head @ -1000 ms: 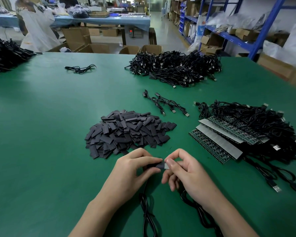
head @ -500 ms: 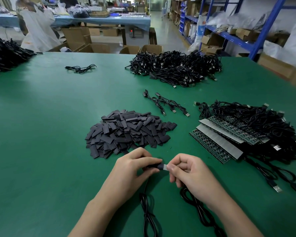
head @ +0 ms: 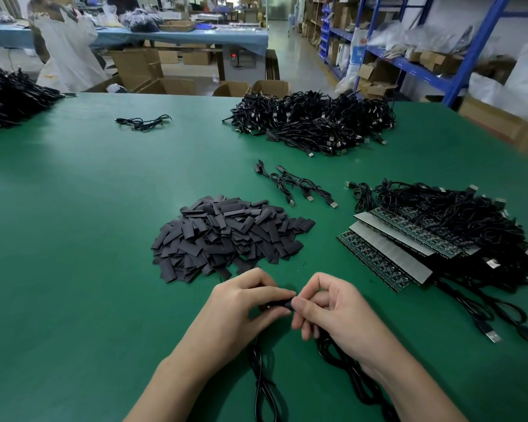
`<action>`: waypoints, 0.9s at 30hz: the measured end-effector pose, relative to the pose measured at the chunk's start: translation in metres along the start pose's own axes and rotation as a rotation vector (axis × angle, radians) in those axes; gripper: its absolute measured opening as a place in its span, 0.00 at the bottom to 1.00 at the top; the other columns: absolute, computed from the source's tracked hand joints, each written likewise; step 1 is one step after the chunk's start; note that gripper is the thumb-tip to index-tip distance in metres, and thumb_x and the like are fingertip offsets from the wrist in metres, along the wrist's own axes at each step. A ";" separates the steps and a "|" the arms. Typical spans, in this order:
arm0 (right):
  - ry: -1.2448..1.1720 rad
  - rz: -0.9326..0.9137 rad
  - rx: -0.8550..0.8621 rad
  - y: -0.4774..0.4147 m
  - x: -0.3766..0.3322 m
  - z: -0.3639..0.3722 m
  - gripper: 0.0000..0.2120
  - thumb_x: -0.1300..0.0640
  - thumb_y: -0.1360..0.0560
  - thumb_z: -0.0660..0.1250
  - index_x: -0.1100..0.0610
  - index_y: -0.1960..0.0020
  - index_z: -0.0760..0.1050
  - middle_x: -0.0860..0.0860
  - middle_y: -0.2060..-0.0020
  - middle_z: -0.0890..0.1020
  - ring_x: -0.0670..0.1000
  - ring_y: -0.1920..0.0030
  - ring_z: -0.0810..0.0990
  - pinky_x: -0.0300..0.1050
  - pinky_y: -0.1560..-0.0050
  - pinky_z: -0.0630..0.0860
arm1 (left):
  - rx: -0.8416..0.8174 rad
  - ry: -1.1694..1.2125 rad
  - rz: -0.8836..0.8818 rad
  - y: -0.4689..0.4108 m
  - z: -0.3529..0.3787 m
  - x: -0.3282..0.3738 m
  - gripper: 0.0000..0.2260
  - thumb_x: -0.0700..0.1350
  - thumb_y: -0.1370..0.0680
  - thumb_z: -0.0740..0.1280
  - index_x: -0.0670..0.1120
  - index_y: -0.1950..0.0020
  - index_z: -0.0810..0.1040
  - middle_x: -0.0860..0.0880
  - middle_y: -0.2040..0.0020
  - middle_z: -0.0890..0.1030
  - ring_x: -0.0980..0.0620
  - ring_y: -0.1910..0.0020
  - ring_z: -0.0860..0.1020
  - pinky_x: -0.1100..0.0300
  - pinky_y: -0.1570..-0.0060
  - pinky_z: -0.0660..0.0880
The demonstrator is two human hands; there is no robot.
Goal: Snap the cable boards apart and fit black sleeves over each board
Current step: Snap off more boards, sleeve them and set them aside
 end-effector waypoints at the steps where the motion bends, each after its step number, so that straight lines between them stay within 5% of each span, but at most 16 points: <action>1: 0.001 0.002 -0.004 0.000 0.000 0.000 0.06 0.64 0.19 0.69 0.63 0.53 0.72 0.58 0.66 0.86 0.50 0.71 0.80 0.38 0.69 0.72 | 0.001 0.004 -0.004 0.000 0.000 0.000 0.10 0.51 0.23 0.74 0.54 0.42 0.86 0.58 0.52 0.79 0.60 0.55 0.80 0.60 0.55 0.78; 8: -0.030 0.019 0.000 0.001 -0.001 -0.001 0.04 0.63 0.18 0.67 0.65 0.50 0.75 0.59 0.63 0.86 0.51 0.68 0.81 0.39 0.66 0.75 | 0.139 0.041 -0.077 -0.001 -0.016 -0.006 0.13 0.51 0.26 0.75 0.52 0.41 0.86 0.60 0.50 0.81 0.60 0.51 0.81 0.65 0.49 0.77; 15: -0.098 0.001 0.026 0.000 -0.001 -0.002 0.04 0.65 0.17 0.65 0.63 0.51 0.75 0.60 0.60 0.87 0.52 0.65 0.83 0.39 0.64 0.77 | 0.348 0.066 -0.160 0.004 -0.034 -0.008 0.14 0.50 0.30 0.78 0.51 0.45 0.87 0.58 0.55 0.83 0.56 0.58 0.81 0.66 0.55 0.76; 27: -0.075 -0.041 0.027 -0.004 0.002 -0.005 0.07 0.65 0.18 0.67 0.62 0.42 0.72 0.60 0.61 0.87 0.52 0.65 0.83 0.40 0.63 0.76 | 0.316 -0.077 -0.092 0.005 -0.029 -0.007 0.11 0.56 0.23 0.75 0.54 0.44 0.87 0.62 0.55 0.81 0.58 0.65 0.79 0.60 0.64 0.78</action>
Point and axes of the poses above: each hand's wrist, its own y-axis away from the middle knuckle, its own z-axis out of the palm, x = y × z, the point moved 10 cm from there along -y, towards the middle knuckle
